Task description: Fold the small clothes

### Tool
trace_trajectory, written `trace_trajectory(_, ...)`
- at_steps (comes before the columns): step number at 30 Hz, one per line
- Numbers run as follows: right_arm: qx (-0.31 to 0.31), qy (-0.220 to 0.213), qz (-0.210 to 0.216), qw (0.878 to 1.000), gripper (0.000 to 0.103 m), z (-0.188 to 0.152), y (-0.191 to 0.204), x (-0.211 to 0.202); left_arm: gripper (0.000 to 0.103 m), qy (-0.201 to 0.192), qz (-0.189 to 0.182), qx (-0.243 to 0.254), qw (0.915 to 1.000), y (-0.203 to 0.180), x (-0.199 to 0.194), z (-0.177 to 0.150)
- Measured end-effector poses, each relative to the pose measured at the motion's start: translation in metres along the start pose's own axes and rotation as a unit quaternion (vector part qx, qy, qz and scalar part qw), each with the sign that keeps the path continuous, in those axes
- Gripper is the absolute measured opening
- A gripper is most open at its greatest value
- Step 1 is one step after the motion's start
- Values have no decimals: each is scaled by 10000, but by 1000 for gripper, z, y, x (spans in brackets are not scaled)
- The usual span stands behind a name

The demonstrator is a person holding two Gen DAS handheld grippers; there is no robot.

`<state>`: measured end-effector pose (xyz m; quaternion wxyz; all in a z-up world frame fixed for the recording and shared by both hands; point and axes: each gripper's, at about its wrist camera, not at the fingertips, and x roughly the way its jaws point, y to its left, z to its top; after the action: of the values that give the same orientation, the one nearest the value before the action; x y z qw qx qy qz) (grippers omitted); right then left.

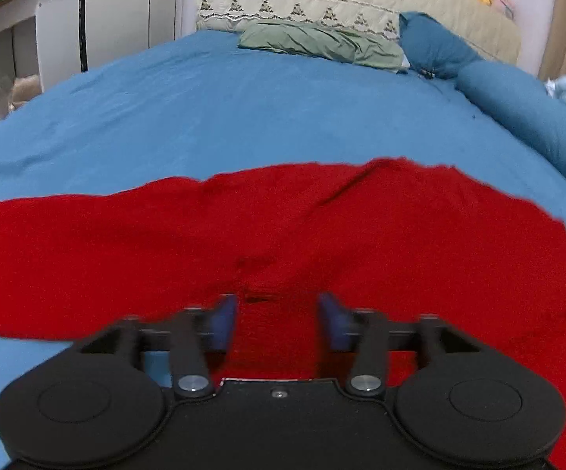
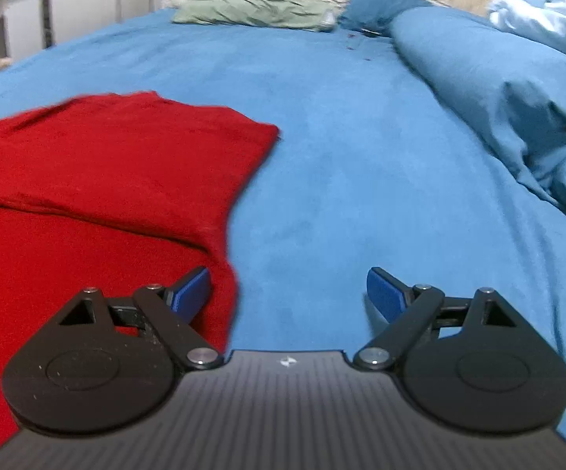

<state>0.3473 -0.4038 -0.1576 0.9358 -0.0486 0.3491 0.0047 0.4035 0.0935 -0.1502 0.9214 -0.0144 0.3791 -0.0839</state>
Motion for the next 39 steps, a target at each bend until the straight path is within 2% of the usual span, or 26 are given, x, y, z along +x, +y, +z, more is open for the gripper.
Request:
trace_trajectory(4,27,-331,714,9969,103,19,20,-17,80,-303,294,470,9980,-5,-29,-5)
trace_trajectory(5,43,-383,836,9958,103,25,28,-15,83,-459,259,535,9972,-10,-36,-3)
trace_trajectory(7,110,-385,990,9943,103,38,50,1,91,-661,-62,610,9959,-20,-38,3)
trace_trajectory(9,263,-316,1066,9935,103,45,63,20,92,-659,-133,696,9953,-28,-30,10)
trace_trajectory(12,606,-188,1077,9922,103,47,73,45,92,-350,142,465,9982,-26,-1,24)
trace_trajectory(14,748,-149,1132,9906,103,45,75,51,82,-212,114,74,9997,-13,16,29)
trace_trajectory(15,748,-162,1155,9904,103,45,76,52,65,-160,49,-66,9998,-9,21,30)
trace_trajectory(16,706,-181,1154,9906,103,46,78,53,41,-74,-28,-174,9998,-3,25,28)
trace_trajectory(17,646,-190,1146,9911,103,46,79,53,32,-6,-72,-202,9998,-2,29,26)
trace_trajectory(18,593,-195,1141,9915,103,46,79,53,20,-63,-41,-106,9999,-5,28,22)
trace_trajectory(21,544,-259,1141,9916,103,48,80,52,4,-647,290,401,9967,-18,11,19)
trace_trajectory(23,508,-332,1135,9917,103,50,80,50,9,-1097,604,639,9901,-24,-1,17)
trace_trajectory(25,450,-343,1109,9922,103,51,82,51,27,-1334,1078,790,9820,-29,-6,17)
trace_trajectory(26,423,-344,1094,9925,103,50,83,51,35,-1420,1156,754,9802,-30,-11,16)
trace_trajectory(28,380,-359,1101,9925,103,50,85,51,73,-1618,758,716,9813,-28,-25,10)
trace_trajectory(30,365,-345,1118,9925,103,48,87,52,77,-1564,453,826,9832,-34,-29,7)
trace_trajectory(32,357,-272,1100,9929,103,45,86,55,77,-1222,44,1066,9868,-42,-19,5)
trace_trajectory(34,296,-154,980,9946,103,39,84,59,77,-818,-213,1094,9904,-43,-5,3)
trace_trajectory(35,260,-149,918,9953,103,36,82,59,78,-641,-256,1046,9921,-40,2,2)
trace_trajectory(37,264,-175,852,9959,103,27,75,57,80,-287,-103,793,9964,-31,19,1)
trace_trajectory(39,322,-172,889,9954,103,23,70,55,89,-326,-258,455,9981,-18,25,0)
